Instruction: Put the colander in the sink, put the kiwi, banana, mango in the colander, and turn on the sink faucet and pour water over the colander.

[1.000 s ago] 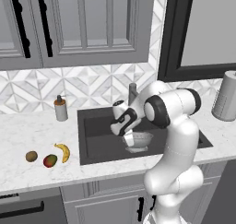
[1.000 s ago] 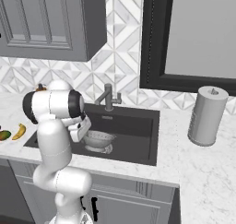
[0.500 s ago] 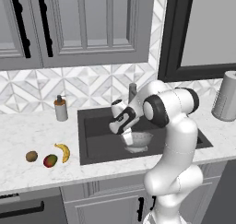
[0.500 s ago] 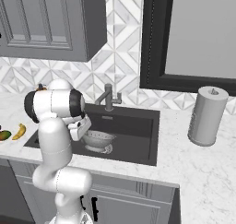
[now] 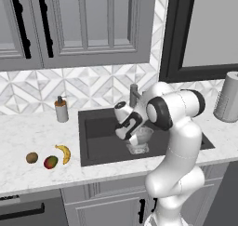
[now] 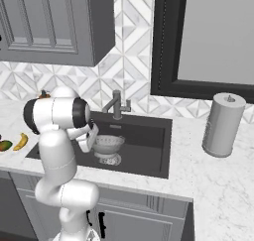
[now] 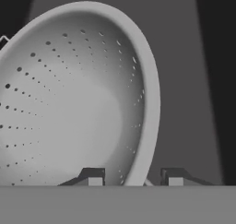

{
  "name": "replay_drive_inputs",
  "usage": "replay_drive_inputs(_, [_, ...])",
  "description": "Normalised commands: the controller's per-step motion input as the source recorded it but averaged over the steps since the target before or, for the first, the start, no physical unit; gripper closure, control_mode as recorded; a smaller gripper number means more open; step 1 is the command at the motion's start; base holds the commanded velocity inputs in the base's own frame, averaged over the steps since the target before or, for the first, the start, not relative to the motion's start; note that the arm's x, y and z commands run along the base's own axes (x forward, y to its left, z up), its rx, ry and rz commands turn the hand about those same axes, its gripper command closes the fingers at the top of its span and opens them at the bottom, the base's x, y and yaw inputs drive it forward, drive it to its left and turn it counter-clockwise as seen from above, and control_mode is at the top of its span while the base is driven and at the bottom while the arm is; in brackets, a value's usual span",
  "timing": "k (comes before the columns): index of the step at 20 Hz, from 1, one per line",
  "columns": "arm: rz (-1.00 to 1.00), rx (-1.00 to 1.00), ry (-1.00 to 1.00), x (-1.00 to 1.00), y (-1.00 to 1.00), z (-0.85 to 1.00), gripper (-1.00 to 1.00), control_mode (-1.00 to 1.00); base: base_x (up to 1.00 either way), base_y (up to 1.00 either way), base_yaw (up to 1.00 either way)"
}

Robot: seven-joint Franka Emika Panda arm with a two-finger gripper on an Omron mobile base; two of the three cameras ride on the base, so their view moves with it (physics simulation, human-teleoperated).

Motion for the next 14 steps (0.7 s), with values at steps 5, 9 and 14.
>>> replay_drive_inputs(5, [-0.08,0.00,-0.02,-0.07,0.00,-0.07,1.00,-1.00,0.00,0.00,0.00])
replay_drive_inputs(9, [-0.11,0.00,0.05,-0.20,0.00,-0.08,1.00,-1.00,0.00,0.00,0.00])
replay_drive_inputs(14, [-0.10,0.00,0.01,-0.23,0.00,-0.20,1.00,-1.00,0.00,0.00,0.00])
